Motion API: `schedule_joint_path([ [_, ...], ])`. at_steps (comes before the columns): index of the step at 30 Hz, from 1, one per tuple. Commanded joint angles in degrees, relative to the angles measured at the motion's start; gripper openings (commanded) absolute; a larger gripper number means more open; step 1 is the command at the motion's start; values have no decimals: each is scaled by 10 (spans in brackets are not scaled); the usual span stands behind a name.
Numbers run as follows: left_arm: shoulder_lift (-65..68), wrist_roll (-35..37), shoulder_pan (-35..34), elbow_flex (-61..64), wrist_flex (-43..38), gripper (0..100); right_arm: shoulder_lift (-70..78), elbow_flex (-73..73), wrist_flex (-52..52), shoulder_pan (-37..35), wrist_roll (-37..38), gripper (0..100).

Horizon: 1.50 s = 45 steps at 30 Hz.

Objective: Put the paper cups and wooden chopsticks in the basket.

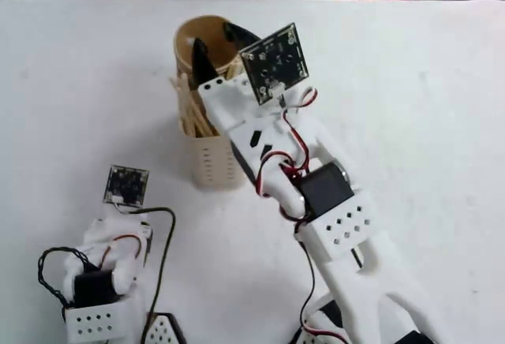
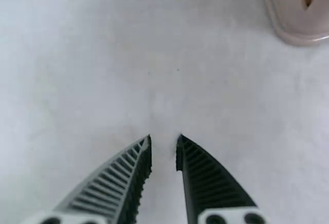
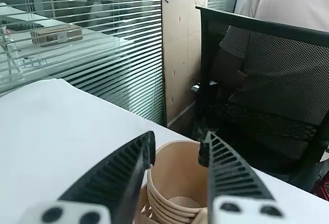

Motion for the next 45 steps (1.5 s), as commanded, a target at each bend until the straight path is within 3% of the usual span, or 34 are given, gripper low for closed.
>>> schedule_joint_path([
  [1, -5, -4, 0, -1, 4, 99, -6, -10, 5, -1, -1, 132],
  [7, -5, -4, 0, -1, 4, 99, -90, -8, 175, -1, -1, 11],
  [12, -5, -4, 0, -1, 4, 99, -234, 12, 386, 14, -1, 30],
  [15, -5, -4, 0, -1, 4, 99, -335, 76, 452, 49, -1, 30],
  [18, -5, -4, 0, -1, 4, 99, -445, 165, 469, 109, 21, 30],
  [23, -5, -4, 0, -1, 4, 99, -616, 310, 469, 196, 180, 20],
  [26, -5, -4, 0, -1, 4, 99, -691, 380, 471, 257, 193, 18],
  [30, -5, -4, 0, -1, 4, 99, -663, 414, 486, 321, 193, 18],
  [41, -5, -4, 0, -1, 4, 99, -663, 565, 481, 327, 197, 21],
  [45, -5, -4, 0, -1, 4, 99, -663, 638, 432, 328, 197, 19],
])
